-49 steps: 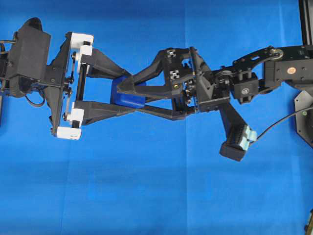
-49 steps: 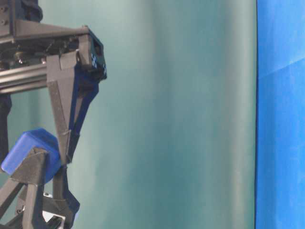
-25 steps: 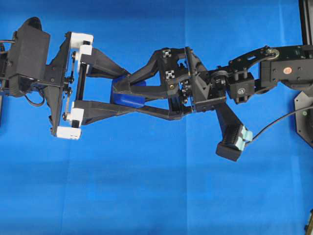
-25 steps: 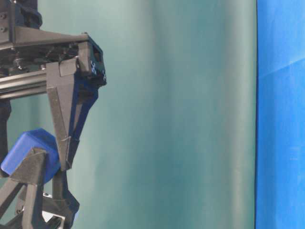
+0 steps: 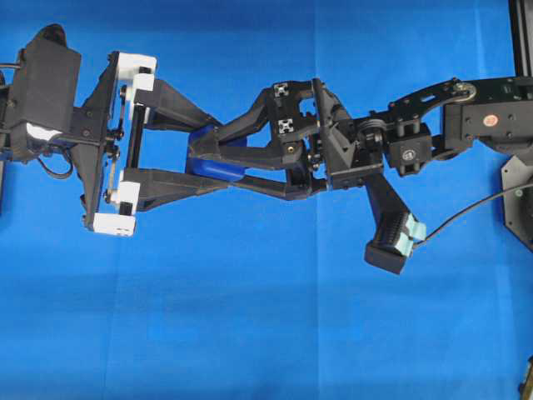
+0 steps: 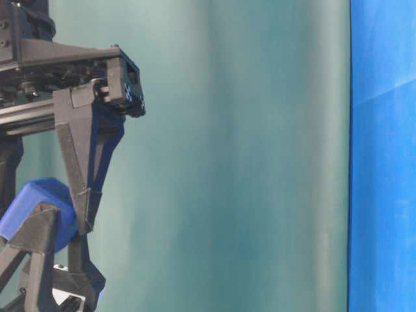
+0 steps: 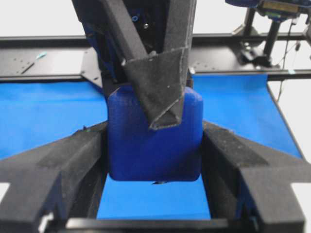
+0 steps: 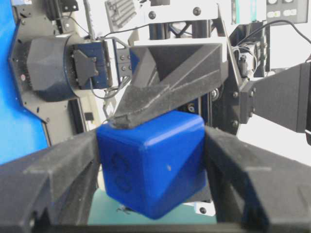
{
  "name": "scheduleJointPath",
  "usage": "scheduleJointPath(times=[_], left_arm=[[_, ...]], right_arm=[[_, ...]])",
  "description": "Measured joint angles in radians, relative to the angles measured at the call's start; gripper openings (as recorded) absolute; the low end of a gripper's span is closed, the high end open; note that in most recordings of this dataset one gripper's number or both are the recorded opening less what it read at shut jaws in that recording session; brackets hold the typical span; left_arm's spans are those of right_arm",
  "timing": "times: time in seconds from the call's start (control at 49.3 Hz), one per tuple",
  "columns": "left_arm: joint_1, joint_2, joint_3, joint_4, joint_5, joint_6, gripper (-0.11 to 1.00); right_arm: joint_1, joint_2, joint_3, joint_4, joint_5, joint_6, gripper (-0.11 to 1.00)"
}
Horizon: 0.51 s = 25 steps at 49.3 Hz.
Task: Handover the blue block to the right arm after grasping it with the left arm, then place it in the designated position.
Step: 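Close the right gripper on the cube and open the left gripper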
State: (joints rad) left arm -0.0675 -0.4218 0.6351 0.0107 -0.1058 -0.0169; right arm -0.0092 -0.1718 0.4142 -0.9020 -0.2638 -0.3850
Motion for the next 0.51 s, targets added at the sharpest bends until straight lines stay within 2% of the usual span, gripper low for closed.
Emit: scheduleJointPath(times=[0.324,0.345,0.446,0.507], left_arm=[[0.0,0.0,0.002,0.0,0.005,-0.012,0.49],[0.002,0.0,0.0,0.002,0.003,-0.015,0.51],[0.002,0.0,0.0,0.002,0.005,-0.026,0.78],[0.002,0.0,0.0,0.002,0.003,-0.026,0.89]], right_arm=[[-0.002,0.0,-0.002,0.0,0.0,0.003,0.56],[0.0,0.0,-0.002,0.0,0.0,0.003,0.56],[-0.002,0.0,-0.002,0.0,0.0,0.003,0.56],[-0.002,0.0,-0.003,0.0,0.0,0.003,0.56]])
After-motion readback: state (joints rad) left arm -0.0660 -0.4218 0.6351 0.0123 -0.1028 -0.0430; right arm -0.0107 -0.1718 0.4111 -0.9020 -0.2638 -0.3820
